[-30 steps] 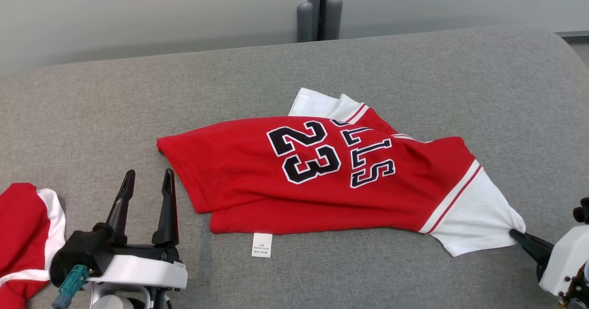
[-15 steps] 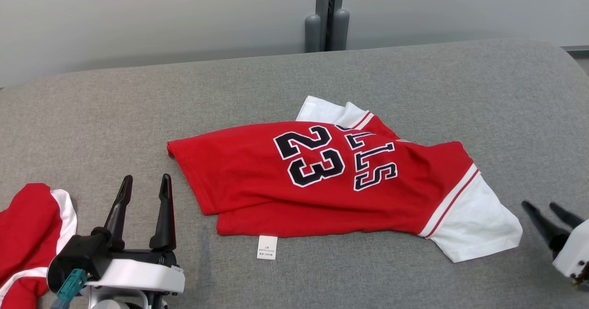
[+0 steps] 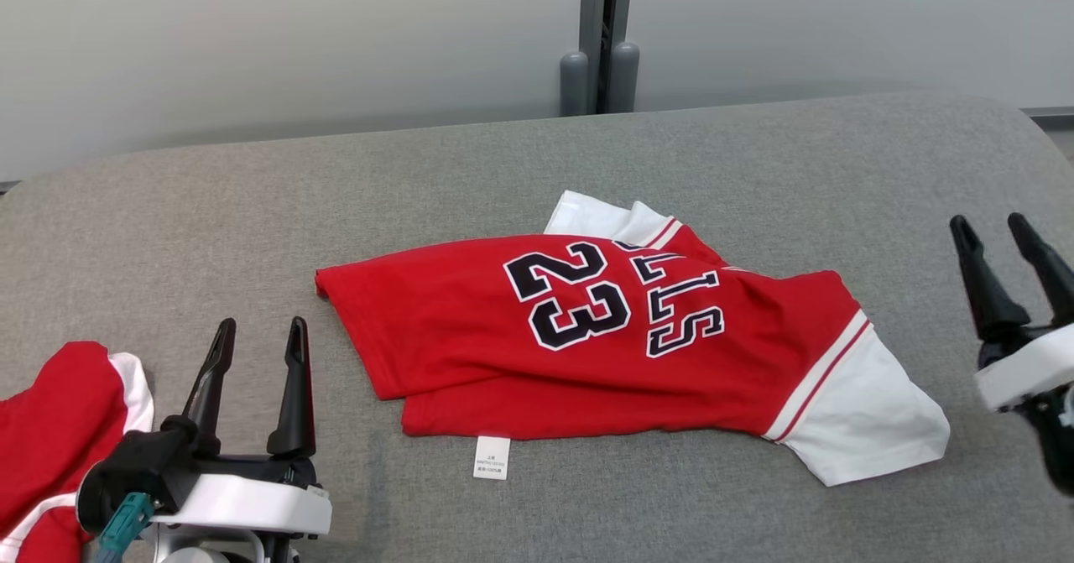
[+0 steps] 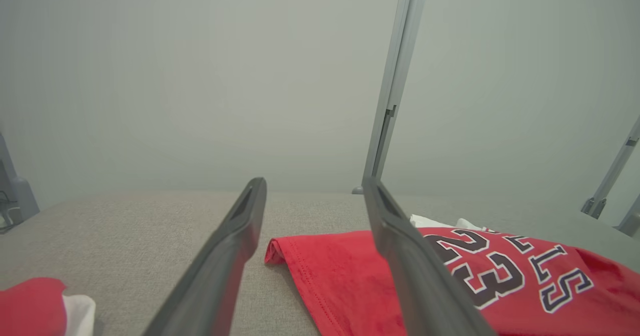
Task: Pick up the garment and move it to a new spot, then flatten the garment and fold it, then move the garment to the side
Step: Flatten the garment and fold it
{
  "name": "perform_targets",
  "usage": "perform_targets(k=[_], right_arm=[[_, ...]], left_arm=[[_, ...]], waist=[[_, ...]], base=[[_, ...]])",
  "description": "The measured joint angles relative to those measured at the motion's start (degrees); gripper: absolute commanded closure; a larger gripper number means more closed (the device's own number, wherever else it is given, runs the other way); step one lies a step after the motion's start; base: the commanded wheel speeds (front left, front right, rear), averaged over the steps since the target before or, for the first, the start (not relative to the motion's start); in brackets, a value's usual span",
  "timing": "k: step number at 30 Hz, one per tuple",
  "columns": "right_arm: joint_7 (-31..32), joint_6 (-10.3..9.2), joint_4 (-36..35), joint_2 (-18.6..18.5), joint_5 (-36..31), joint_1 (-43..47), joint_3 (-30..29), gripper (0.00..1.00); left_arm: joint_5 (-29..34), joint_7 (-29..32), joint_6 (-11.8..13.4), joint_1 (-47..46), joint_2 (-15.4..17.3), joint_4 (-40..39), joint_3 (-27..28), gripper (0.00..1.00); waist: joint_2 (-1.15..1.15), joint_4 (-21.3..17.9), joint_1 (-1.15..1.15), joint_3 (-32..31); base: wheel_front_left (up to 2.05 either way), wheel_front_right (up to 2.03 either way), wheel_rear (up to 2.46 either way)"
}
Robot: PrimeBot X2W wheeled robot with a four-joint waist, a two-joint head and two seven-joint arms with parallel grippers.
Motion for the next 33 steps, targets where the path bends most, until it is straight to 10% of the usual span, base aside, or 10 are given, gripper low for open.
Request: perform_targets(k=[10,33], right_arm=[[0.0,-0.01,-18.17,17.88,-22.98,12.51,-17.93,0.0],[0.01,-0.01,-18.73,22.13,-34.19,17.0,-17.6,0.0]], left_arm=[[0.86,0.0,-0.05,-0.39,0.24,-1.23,0.44,0.0],[0.96,0.0,1.13,1.02,-0.04,-1.56,-0.65,0.0]], waist=[[0.0,2.17,0.0,-0.49],[0.0,3.25,0.0,0.18]], base=[[0.0,0.0,0.0],[0.0,0.0,0.0]])
